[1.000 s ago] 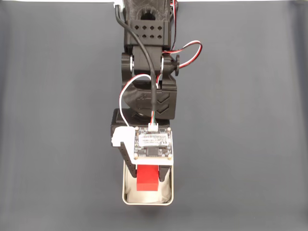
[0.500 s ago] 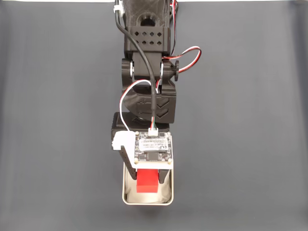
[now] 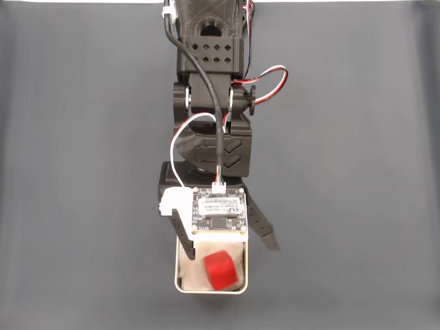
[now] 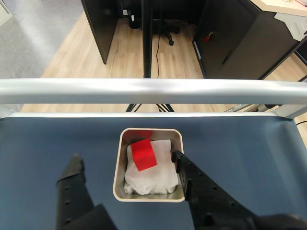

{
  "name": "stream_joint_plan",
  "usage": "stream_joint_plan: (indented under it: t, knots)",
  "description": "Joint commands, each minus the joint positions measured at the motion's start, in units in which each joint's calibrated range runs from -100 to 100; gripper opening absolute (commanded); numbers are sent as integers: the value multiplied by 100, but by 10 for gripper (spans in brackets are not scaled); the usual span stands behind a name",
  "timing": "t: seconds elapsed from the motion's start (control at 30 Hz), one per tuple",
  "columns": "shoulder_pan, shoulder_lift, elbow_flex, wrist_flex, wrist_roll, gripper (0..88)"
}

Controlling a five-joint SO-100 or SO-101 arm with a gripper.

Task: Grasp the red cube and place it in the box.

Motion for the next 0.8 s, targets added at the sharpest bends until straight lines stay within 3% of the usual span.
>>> stream_joint_plan:
  t: [0.0, 0.77]
  knots:
    - [16, -73, -278, 38, 49, 477]
    - [2, -281, -214, 30, -98, 497]
